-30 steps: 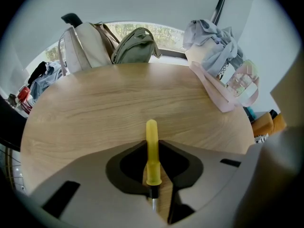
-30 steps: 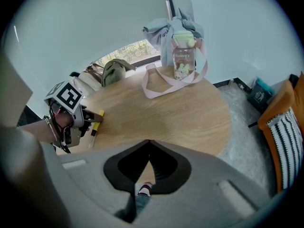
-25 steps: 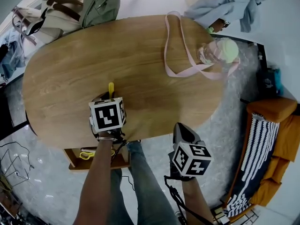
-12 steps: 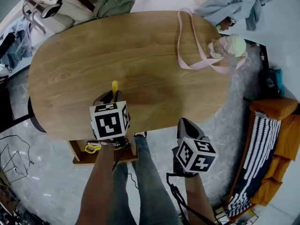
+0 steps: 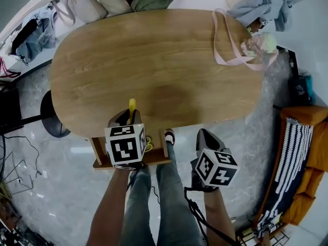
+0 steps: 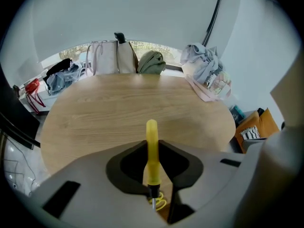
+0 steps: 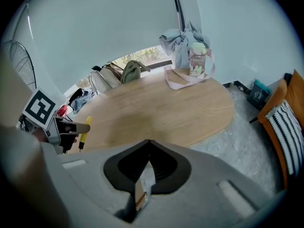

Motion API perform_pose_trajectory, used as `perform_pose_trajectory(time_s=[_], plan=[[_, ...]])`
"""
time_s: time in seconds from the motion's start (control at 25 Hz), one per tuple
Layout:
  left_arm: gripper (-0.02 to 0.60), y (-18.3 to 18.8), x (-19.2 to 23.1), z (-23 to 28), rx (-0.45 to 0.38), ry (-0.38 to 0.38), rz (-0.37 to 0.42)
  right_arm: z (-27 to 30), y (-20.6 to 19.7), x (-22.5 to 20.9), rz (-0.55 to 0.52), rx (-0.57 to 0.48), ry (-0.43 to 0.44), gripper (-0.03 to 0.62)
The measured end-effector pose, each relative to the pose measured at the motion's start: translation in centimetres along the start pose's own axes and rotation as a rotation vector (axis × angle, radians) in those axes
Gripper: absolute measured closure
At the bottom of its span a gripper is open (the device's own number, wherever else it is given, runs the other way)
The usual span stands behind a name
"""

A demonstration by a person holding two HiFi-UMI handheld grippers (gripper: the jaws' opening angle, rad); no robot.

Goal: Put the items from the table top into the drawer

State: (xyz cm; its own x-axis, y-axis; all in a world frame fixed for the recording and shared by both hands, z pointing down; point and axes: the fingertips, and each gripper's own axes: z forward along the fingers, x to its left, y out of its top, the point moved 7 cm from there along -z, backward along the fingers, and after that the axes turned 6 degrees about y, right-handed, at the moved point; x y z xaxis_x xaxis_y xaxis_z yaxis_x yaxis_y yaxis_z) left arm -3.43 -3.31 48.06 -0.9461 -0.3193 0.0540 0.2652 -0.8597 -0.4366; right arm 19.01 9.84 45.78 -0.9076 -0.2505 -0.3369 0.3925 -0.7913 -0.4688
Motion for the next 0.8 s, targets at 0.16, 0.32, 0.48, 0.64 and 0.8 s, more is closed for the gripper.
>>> perform_pose_trajectory(time_s=[0.16,0.32,0.48,0.64,0.8], plan=[[0.511,-2.8,1.9,-2.4,0.003,-0.005,0.014,-1.3,-2.5,1.7,0.003,-0.006,-0.009,0.588],[0.511,-5.4,3.9,-4.3,0.007,-0.007,0.028,-2.5,-4.6,3.3,0.008,-0.016,-0.013,0.588],[0.511,-7.8,5.3,-5.6,0.015,-0.010,0.055,-3.1,-6.4,4.5,0.008,-0.023,-0.018,0.589],[0.511,-9.8,5.7,-6.4,0.024,-0.024,0.119,-3.4,-8.2,5.5,0.026,-0.032,-0.017,0.588],[0.511,-11.2,5.6,-7.0,0.028,-0.044,0.190,-3.9,-9.9,6.4,0.034,-0.032,-0.017,0.588]])
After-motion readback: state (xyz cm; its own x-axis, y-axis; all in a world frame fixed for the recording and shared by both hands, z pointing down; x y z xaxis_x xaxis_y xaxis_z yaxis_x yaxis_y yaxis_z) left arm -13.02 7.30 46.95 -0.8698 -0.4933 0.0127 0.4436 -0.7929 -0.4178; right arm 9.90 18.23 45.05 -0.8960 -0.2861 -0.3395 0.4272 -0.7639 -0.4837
